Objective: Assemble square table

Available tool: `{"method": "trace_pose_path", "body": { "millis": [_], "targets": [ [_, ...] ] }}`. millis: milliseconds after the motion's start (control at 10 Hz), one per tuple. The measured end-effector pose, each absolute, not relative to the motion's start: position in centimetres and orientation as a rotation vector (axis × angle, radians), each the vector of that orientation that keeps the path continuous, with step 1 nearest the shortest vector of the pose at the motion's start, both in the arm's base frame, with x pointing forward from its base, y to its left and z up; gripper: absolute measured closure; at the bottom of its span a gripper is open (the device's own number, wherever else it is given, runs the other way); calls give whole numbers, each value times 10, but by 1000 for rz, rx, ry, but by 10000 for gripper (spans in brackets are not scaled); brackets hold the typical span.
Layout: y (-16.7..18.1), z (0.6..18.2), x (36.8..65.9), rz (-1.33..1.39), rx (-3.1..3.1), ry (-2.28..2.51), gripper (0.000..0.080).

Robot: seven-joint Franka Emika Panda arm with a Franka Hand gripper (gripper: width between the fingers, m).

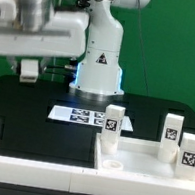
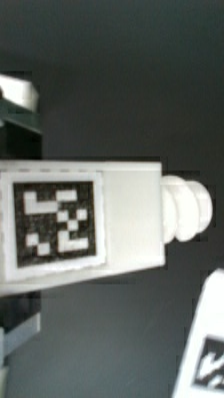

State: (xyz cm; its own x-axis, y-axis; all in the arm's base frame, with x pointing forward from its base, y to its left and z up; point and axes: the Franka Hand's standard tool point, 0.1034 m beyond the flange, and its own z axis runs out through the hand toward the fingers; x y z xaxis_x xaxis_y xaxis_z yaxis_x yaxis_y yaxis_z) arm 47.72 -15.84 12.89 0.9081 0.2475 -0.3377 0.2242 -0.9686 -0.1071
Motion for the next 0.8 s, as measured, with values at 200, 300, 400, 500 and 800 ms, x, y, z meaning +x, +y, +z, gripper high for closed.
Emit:
{"method": "trace_pose_path", "body": {
  "millis": [200,300,400,500,800],
  "targets": [
    [-170,121,472,353,-3041,-393,511],
    [-172,122,473,294,-3050,-398,511],
    [-175,122,477,174,-3068,-402,511],
    [-165,121,477,85,-3080,-344,511],
    [-103,132,518,-160,-3053,-186,511]
  ]
}}
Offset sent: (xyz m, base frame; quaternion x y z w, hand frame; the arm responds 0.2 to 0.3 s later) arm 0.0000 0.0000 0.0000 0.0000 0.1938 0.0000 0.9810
